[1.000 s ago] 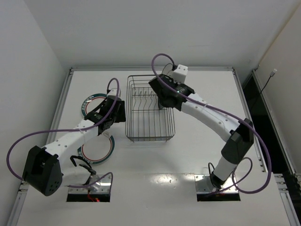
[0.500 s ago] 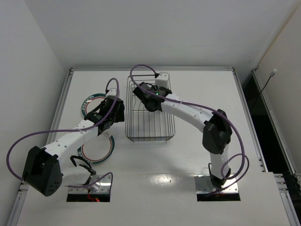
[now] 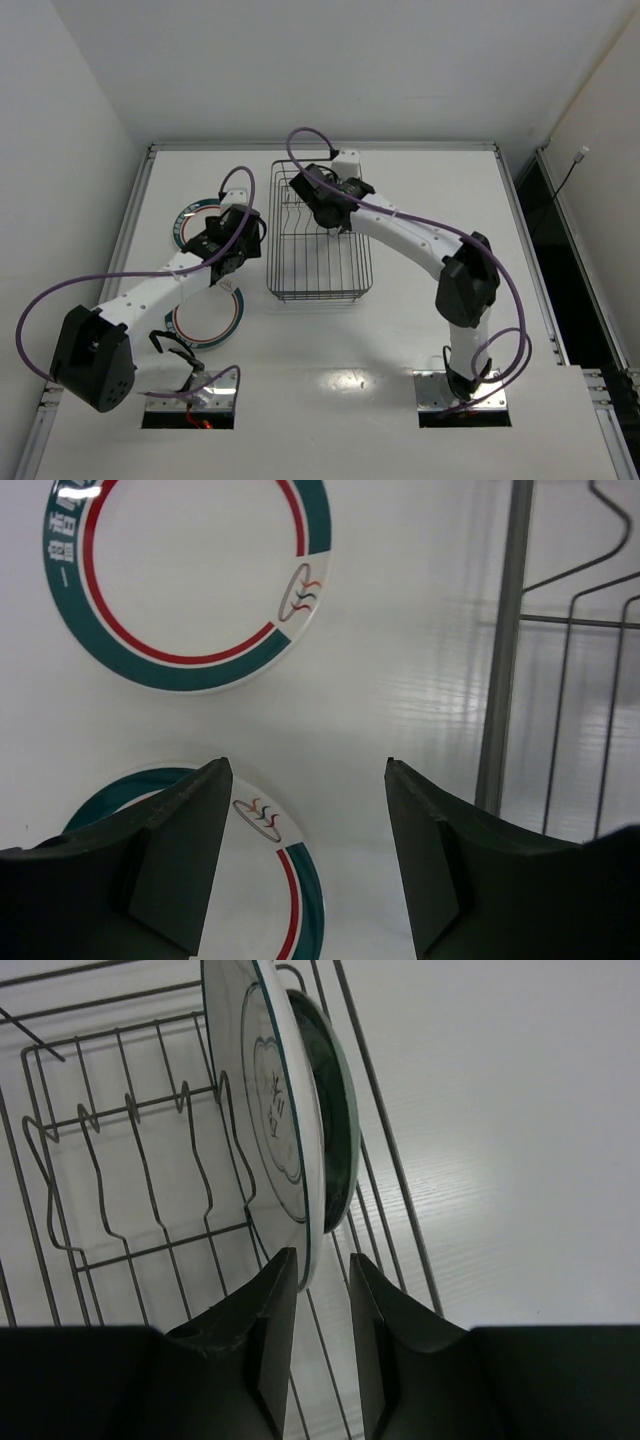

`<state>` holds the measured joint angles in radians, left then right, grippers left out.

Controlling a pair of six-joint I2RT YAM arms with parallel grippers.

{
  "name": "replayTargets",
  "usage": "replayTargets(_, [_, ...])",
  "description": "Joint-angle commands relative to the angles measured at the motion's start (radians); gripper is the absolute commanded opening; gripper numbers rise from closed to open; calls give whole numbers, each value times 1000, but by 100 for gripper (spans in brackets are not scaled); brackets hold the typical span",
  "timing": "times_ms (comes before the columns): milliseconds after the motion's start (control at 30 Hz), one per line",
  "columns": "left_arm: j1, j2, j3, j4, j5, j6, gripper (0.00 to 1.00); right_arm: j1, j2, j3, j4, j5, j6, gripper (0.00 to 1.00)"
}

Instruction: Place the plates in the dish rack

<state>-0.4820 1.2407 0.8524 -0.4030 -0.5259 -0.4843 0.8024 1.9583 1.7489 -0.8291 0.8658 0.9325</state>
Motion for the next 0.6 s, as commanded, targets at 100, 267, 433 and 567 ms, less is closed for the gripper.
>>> replayTargets(100, [77,77,53,-22,-68,-25,60,-12,-313,-135,140,50,-55,23])
replayTargets(267, [109,235,196,1,-39,44,60,-64,-588,-503,448,1,-124,24])
replayTargets(433, [109,449,319,-54,-92,65,59,-147,-676,-634,551,-54,-133,25])
replayTargets(567, [100,522,344,-23,-80,85,57,-169,-665,-624,522,-82,-133,24])
